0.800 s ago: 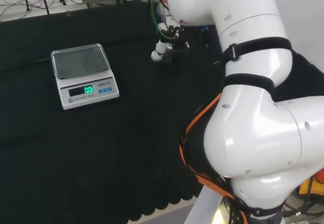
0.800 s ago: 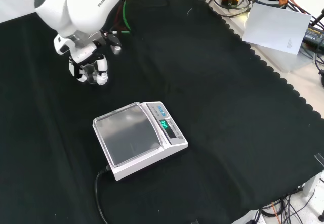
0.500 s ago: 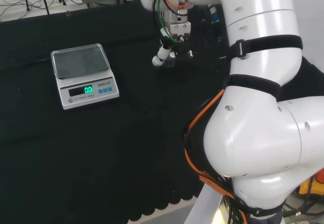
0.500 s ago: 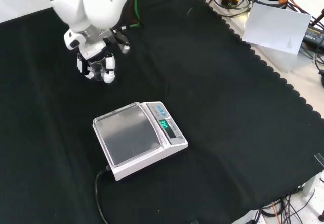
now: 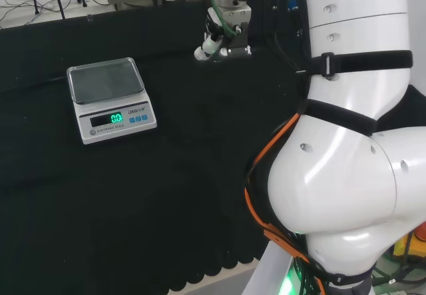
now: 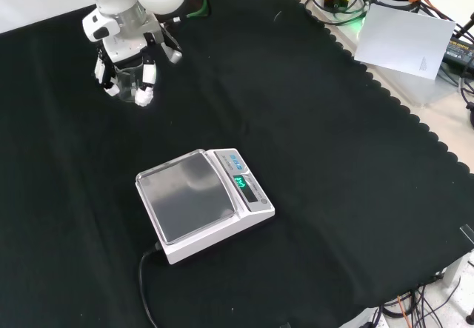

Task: Put the beaker on the electronic balance.

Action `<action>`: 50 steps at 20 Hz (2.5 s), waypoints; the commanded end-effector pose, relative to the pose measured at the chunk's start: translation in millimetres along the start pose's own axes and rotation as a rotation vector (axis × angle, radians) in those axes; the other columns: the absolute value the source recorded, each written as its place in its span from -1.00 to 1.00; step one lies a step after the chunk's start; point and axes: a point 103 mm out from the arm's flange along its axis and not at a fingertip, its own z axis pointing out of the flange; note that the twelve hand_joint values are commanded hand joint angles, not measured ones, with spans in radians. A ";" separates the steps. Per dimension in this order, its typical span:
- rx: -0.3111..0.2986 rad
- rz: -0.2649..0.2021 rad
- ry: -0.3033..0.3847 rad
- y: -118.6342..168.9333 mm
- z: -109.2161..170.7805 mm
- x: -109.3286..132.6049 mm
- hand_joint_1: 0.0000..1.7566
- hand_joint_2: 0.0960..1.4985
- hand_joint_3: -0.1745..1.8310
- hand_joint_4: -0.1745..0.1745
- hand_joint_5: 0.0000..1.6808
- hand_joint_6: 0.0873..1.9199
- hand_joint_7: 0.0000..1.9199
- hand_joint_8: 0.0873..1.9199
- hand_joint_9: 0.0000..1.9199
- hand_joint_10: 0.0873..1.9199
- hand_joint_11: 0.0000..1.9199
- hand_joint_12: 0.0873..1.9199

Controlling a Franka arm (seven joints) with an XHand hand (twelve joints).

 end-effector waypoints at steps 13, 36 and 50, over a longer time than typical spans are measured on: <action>-0.014 -0.305 -0.027 -27.4 -71.5 228.6 0.36 -0.30 0.03 -1.00 0.40 -0.08 0.32 0.28 0.62 -0.40 0.67 -0.48; 0.169 -0.384 -0.080 -25.2 3.8 289.7 0.34 -0.25 -0.03 -0.58 0.40 -0.12 0.28 0.23 0.61 -0.45 0.69 -0.48; 0.216 -0.389 -0.082 -26.0 19.5 290.3 0.28 -0.15 -0.16 0.51 0.37 -0.14 0.20 0.18 0.56 -0.56 0.54 -0.36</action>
